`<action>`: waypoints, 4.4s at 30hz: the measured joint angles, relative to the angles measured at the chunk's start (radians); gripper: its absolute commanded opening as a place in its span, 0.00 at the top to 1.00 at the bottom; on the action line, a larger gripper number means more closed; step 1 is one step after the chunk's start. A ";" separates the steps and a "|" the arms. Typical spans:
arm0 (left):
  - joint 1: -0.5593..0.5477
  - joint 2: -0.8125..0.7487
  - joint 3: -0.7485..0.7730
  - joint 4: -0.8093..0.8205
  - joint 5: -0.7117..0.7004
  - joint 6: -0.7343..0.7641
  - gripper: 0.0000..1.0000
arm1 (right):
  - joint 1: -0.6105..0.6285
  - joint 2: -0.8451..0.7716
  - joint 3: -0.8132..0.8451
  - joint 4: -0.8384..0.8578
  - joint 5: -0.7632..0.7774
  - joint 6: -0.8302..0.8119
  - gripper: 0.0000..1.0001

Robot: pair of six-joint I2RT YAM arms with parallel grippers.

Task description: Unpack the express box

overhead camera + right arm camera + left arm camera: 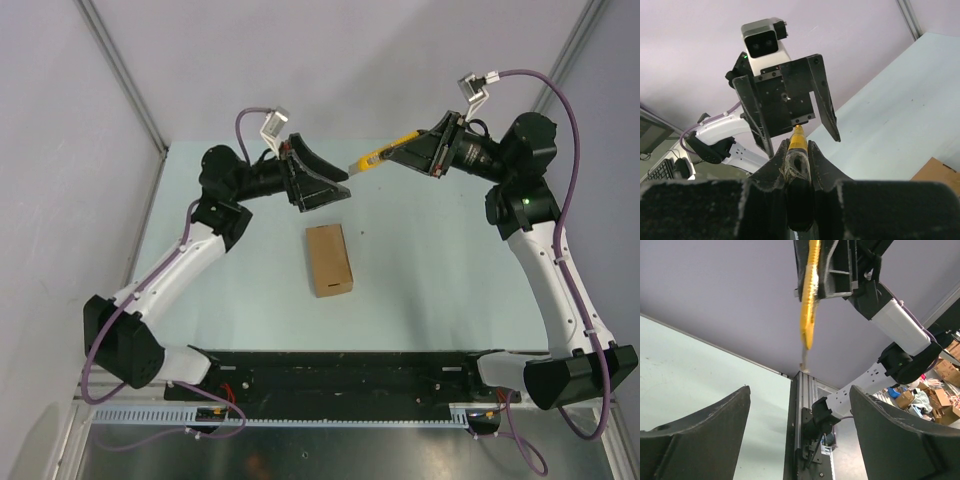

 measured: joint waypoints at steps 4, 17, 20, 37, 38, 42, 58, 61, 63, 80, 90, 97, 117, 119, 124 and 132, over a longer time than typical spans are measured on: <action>0.000 -0.011 0.008 0.006 0.001 0.000 0.10 | 0.003 0.000 0.000 -0.002 0.000 -0.010 1.00; -0.002 0.050 0.081 0.005 -0.033 -0.039 0.69 | 0.029 0.000 0.000 -0.041 0.000 -0.044 1.00; -0.003 0.050 0.082 0.007 -0.030 -0.048 0.72 | 0.029 0.000 0.000 -0.048 0.004 -0.050 1.00; -0.011 0.050 0.081 0.016 0.000 -0.054 1.00 | 0.007 0.005 0.000 0.003 0.011 -0.005 1.00; -0.011 0.050 0.080 0.018 0.000 -0.055 1.00 | 0.006 0.005 0.000 0.003 0.011 -0.003 1.00; -0.009 0.047 0.064 0.032 -0.005 -0.055 0.99 | 0.004 0.005 -0.003 0.002 0.010 0.000 1.00; 0.027 0.018 -0.095 0.012 -0.021 -0.046 0.38 | -0.044 0.012 -0.011 0.056 0.071 0.042 1.00; 0.048 0.004 -0.146 0.006 -0.069 -0.038 0.12 | -0.044 0.011 -0.011 0.026 0.096 0.014 1.00; 0.071 -0.010 -0.191 -0.034 -0.140 -0.030 0.00 | -0.043 0.011 -0.011 -0.017 0.126 -0.020 1.00; 0.094 0.152 -0.277 -0.516 -0.634 0.023 0.05 | 0.272 -0.031 -0.314 -0.287 0.840 -0.372 1.00; 0.037 0.287 -0.283 -0.574 -0.650 0.032 0.07 | 0.385 0.003 -0.462 -0.125 1.096 -0.420 1.00; 0.036 0.357 -0.281 -0.575 -0.684 0.004 0.09 | 0.472 0.080 -0.471 0.011 1.199 -0.462 1.00; 0.051 0.445 -0.190 -0.562 -0.660 -0.055 0.30 | 0.525 0.276 -0.471 0.187 1.320 -0.504 1.00; 0.053 0.445 -0.190 -0.561 -0.656 -0.056 0.36 | 0.530 0.290 -0.471 0.187 1.329 -0.504 1.00; 0.061 0.447 -0.191 -0.557 -0.640 -0.063 0.44 | 0.537 0.334 -0.471 0.187 1.355 -0.500 1.00; 0.069 0.452 -0.192 -0.554 -0.623 -0.073 0.48 | 0.542 0.372 -0.471 0.188 1.371 -0.499 1.00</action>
